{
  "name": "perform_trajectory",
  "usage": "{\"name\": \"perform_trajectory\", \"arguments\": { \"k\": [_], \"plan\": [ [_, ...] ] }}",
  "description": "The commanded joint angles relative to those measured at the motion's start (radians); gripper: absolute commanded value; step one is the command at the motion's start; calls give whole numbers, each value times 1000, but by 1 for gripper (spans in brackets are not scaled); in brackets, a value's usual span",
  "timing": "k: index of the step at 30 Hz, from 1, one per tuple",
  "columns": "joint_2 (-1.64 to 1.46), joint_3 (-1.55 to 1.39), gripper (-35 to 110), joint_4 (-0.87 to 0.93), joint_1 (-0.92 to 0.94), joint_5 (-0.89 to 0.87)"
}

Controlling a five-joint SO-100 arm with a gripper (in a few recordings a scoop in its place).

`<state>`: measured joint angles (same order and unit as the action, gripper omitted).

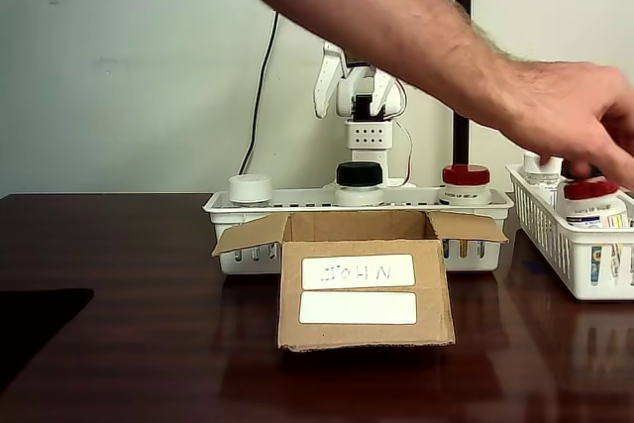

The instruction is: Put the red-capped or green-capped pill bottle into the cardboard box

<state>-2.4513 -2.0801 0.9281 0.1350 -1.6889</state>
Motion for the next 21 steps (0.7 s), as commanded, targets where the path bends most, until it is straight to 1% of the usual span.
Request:
{"name": "perform_trajectory", "arguments": {
  "k": [1,12,17,21],
  "plan": [
    [-52,18,50,-11,-17,-11],
    [-5,26,50,-40,-37,11],
    [64,25,50,-115,-31,0],
    [92,-51,50,-225,-21,-28]
  ]
}}
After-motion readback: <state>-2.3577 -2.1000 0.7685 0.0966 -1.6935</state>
